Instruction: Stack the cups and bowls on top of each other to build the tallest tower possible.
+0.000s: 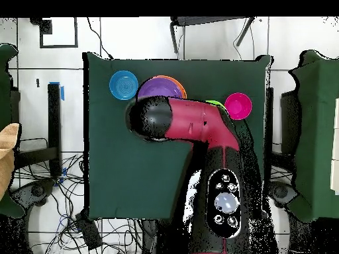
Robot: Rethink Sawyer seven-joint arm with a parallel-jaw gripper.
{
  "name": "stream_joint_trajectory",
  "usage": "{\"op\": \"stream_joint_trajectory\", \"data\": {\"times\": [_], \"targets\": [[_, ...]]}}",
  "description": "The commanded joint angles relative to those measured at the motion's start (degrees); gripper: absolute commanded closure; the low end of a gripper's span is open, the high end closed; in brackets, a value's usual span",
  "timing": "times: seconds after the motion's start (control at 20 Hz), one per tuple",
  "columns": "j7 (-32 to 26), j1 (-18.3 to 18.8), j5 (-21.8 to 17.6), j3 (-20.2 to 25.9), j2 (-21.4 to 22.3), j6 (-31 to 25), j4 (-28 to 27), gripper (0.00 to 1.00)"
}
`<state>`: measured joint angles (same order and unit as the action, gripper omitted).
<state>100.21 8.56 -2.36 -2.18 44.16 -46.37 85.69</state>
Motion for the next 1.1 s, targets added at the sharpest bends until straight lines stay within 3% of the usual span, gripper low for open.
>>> {"op": "stream_joint_trajectory", "data": {"times": [0.05, 0.25, 0.45, 0.6, 1.1], "targets": [[12.64, -3.62, 0.15, 0.79, -7.89, -12.12, -16.69, 1.00], [16.65, -4.96, 0.25, -1.84, -9.86, -17.58, -23.36, 1.00], [16.57, -5.64, -0.70, -2.52, -11.79, -26.25, -31.29, 1.00], [16.72, -5.86, -0.52, -2.14, -12.90, -28.39, -34.16, 1.00], [20.13, -7.22, 0.33, -1.82, -18.05, -17.50, -32.44, 1.00]]}}
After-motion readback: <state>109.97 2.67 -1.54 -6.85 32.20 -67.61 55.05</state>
